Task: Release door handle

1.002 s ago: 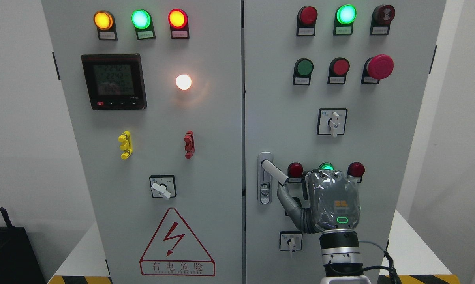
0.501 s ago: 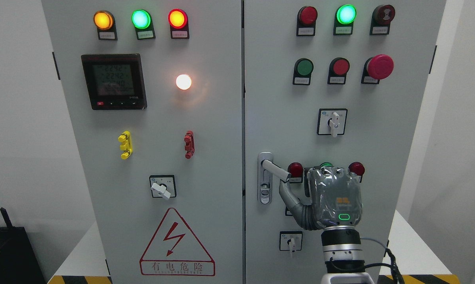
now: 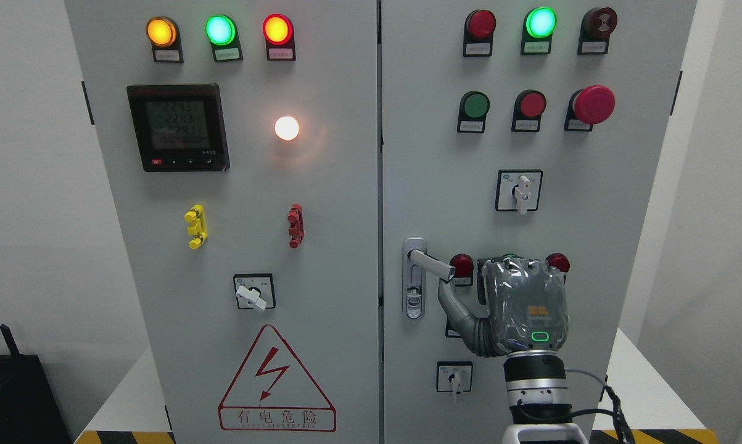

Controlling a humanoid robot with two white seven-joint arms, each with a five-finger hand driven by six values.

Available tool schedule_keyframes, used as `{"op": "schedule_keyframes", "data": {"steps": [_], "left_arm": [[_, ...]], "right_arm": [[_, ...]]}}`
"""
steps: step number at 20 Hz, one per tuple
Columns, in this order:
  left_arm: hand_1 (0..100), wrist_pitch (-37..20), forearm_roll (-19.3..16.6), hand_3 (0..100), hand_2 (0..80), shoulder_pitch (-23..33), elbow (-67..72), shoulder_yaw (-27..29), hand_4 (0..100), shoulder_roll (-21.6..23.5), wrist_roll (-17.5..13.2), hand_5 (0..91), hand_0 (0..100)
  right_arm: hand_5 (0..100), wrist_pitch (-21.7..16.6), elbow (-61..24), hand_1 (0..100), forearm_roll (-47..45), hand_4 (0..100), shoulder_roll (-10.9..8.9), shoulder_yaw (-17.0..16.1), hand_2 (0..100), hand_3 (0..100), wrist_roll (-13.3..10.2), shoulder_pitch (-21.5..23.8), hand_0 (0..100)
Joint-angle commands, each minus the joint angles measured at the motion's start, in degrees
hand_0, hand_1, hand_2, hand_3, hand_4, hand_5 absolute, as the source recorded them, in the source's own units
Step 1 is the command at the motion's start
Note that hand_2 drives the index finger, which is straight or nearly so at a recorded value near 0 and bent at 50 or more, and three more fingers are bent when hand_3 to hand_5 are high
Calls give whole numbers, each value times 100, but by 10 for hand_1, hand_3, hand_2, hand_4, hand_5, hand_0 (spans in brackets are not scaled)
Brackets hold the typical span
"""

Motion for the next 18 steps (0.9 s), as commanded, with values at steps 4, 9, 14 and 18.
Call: {"op": "schedule_keyframes", "data": {"steps": [4,9,14,18], "left_arm": [[389,5,0,0,0,1,97,62,0,5,4,0,120],[389,5,0,0,0,1,97,62,0,-3,4,0,120],[389,5,0,0,0,1,97,62,0,5,4,0,120],[389,5,0,0,0,-7,97,62,0,5,4,0,120]], "right_arm": [[961,2,-2,123,-1,946,-2,-17,899,1000,2,-38,428],[961,2,7,123,-1,946,-2,-17,896,1000,2,-38,428],[961,2,7,123,-1,946,-2,-17,894,1000,2,-38,429],[961,2,-2,123,-10,946,7,-9,892,1000,-25,-20,429]]}}
